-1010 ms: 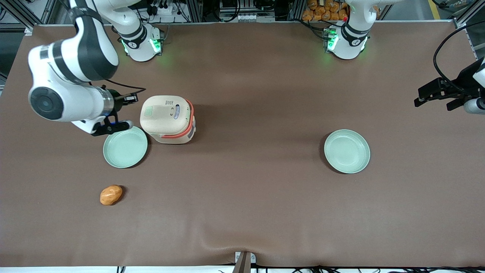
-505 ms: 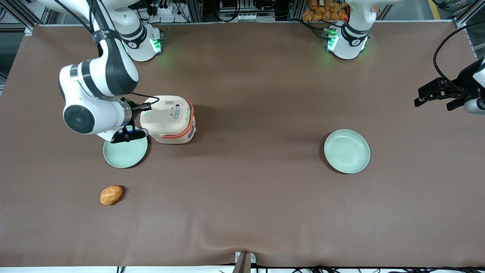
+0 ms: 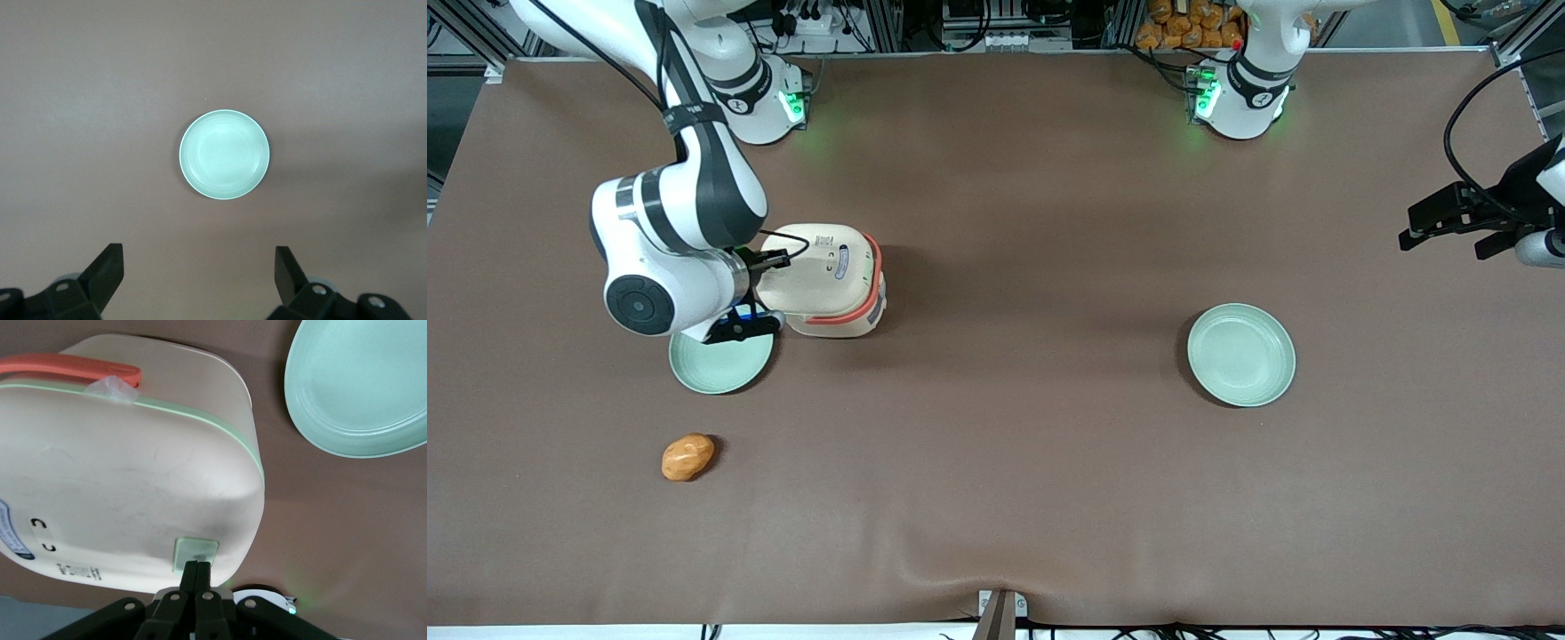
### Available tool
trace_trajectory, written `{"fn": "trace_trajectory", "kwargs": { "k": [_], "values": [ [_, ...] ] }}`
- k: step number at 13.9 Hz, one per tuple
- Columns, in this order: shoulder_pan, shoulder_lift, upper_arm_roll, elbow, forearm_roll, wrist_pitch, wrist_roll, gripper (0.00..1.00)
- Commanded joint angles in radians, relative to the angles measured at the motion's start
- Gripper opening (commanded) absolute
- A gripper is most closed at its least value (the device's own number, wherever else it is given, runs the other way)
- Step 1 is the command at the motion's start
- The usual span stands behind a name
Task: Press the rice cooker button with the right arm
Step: 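Press the rice cooker's button downward with the right gripper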
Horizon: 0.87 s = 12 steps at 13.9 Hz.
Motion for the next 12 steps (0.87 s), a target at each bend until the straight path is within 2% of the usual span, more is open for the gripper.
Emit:
{"fn": "trace_trajectory", "kwargs": {
  "k": [1, 12],
  "values": [
    [0.006, 0.011, -0.004, -0.001, 0.016, 0.004, 0.012, 0.0],
    [0.009, 0.048, -0.005, 0.0, 0.016, 0.016, 0.009, 0.0]
  ]
}}
